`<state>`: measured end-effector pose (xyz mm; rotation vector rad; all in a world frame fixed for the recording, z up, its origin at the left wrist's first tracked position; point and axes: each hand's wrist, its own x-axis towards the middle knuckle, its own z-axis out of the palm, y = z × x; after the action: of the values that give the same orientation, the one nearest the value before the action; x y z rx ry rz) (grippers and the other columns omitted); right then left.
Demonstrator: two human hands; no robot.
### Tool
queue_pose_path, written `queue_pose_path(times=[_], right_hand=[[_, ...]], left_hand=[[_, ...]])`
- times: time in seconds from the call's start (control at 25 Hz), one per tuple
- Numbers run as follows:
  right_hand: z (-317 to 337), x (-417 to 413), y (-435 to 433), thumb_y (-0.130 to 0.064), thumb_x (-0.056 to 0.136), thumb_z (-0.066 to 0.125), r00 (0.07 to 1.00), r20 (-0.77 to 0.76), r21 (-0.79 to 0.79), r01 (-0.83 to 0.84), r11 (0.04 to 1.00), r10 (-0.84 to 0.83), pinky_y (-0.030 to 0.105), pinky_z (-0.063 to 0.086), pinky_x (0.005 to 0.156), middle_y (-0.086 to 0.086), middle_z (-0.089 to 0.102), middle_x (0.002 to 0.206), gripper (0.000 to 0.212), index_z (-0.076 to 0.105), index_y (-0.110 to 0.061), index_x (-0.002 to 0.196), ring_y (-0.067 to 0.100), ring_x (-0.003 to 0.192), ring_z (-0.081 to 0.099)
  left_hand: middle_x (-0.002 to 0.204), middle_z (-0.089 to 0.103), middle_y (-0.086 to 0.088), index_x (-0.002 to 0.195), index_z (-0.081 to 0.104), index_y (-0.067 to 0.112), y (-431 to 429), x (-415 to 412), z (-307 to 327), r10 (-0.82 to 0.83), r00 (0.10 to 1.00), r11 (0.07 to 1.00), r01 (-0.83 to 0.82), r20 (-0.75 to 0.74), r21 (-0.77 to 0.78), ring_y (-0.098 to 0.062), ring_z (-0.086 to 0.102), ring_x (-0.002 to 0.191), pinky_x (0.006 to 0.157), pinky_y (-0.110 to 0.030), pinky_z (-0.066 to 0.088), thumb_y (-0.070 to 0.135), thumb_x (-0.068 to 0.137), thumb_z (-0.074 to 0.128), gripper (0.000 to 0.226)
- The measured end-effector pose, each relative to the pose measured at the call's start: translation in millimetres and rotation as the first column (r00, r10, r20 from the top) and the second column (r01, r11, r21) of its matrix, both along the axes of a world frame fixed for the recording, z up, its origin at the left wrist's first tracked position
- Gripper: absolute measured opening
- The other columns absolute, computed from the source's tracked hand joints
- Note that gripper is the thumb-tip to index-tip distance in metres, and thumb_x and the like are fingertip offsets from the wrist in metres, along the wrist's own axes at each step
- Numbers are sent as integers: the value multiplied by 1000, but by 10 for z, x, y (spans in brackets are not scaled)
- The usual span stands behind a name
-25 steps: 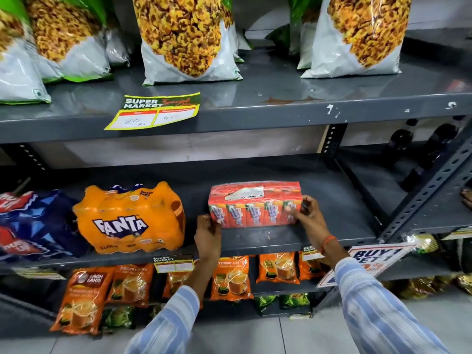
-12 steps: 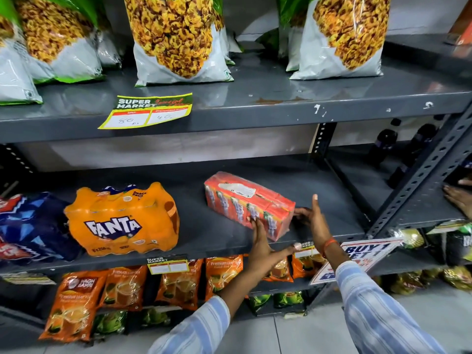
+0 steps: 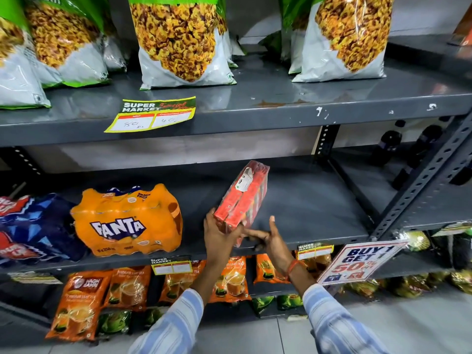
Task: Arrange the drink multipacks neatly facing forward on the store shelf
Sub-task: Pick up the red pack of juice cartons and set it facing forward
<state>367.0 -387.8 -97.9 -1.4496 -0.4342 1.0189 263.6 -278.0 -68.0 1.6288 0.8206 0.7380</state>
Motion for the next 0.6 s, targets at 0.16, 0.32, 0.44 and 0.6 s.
queue_pose_path(times=[0.16,0.32,0.44,0.6], right_hand=[[104,137,125,-65,89,31,970,-14,64,242,968,-242,28,46,73,3,76,93,65,78,-20,87,17,89,61],[328,545,289,-29,93,55,781,95,163,599,784,-617,31,45,95,6,60,115,27,60,-12,114,21,111,53],[363,757,355,-39,90,57,854,201,114,467,877,-481,21,43,91,0,56,126,45,51,-16,128,15,113,53],[171,640,374,-41,86,62,811,230,128,523,843,-538,39,47,100,12,56,132,50,50,-14,127,23,118,56]], left_hand=[[126,55,-4,128,38,20,350,-130,-7,-119,989,993,117,-86,-23,-21,54,118,94,-34,46,22,70,79,72],[141,46,-10,138,31,16,694,-242,42,-277,942,958,255,-191,-130,-22,45,128,106,-45,40,16,75,74,77],[143,45,-12,141,29,15,734,-313,70,-339,934,924,308,-109,-228,-27,43,132,108,-55,37,12,78,71,76],[139,51,-15,139,37,8,519,-387,-43,-86,991,992,75,-107,-102,-30,48,128,106,-51,40,22,86,61,60]])
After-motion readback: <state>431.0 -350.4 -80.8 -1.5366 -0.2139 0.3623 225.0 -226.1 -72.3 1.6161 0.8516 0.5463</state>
